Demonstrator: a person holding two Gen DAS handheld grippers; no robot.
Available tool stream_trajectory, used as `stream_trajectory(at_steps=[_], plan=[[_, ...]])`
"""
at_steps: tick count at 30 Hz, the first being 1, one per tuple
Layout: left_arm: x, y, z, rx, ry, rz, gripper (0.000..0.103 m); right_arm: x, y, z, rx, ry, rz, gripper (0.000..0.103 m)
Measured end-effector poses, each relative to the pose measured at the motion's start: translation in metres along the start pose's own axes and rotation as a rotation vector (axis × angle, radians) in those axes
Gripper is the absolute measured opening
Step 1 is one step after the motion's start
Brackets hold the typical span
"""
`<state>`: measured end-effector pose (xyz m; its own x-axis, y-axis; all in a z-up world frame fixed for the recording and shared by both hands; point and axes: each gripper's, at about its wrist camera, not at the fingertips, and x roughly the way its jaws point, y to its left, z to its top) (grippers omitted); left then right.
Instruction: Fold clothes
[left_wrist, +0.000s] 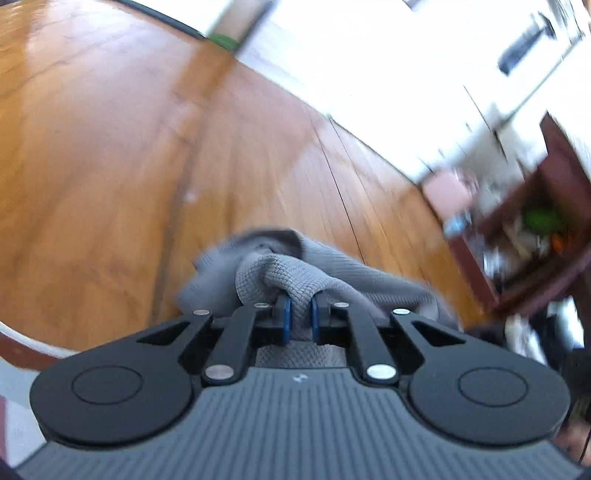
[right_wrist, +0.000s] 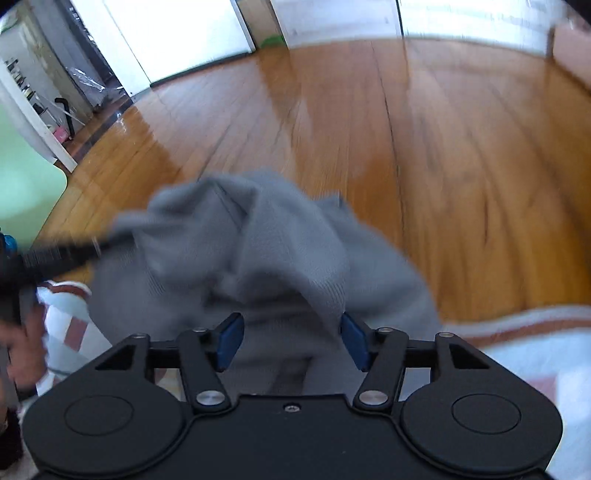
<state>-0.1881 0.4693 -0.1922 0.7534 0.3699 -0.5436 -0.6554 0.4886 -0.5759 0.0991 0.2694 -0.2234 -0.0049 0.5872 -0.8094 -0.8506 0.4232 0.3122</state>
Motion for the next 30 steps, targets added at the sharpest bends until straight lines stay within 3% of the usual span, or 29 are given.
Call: stream_trajectory(at_steps=[3,8,11,13,14,16,17,21,29,30], plan=[[-0.008,0.013,0.002,0.002,-0.035,0.092,0.009,0.01,0.011,-0.021,-0.005,0.042,0.044,0.063],[-0.015,0.004,0.005,0.003,-0.061,0.084,0.007,0.029,0.05,-0.046,-0.082,0.091,0.147,0.065],[-0.023,-0.018,0.011,0.105,-0.124,0.115,0.006,0.049,0.078,-0.06,-0.202,0.13,0.1,0.078],[-0.028,-0.03,0.011,0.162,-0.155,0.148,0.006,0.067,0.09,-0.072,-0.308,0.148,0.002,0.078],[-0.031,-0.028,0.013,0.166,-0.162,0.157,0.005,0.074,0.094,-0.078,-0.365,0.144,-0.067,0.063],[-0.042,-0.022,0.015,0.137,-0.174,0.15,0.005,0.055,0.085,-0.063,-0.363,0.08,-0.145,0.015],[-0.05,-0.018,0.016,0.118,-0.181,0.136,0.005,0.045,0.081,-0.055,-0.362,0.048,-0.184,0.006],[-0.08,0.001,0.023,0.011,-0.208,0.037,0.005,0.006,0.064,-0.026,-0.357,-0.082,-0.34,0.005],[-0.068,0.008,0.012,0.018,-0.124,0.133,0.005,-0.07,0.029,0.034,-0.339,-0.339,-0.649,0.004],[-0.066,0.009,0.011,0.019,-0.113,0.145,0.005,-0.063,0.022,0.035,-0.328,-0.317,-0.689,0.005]])
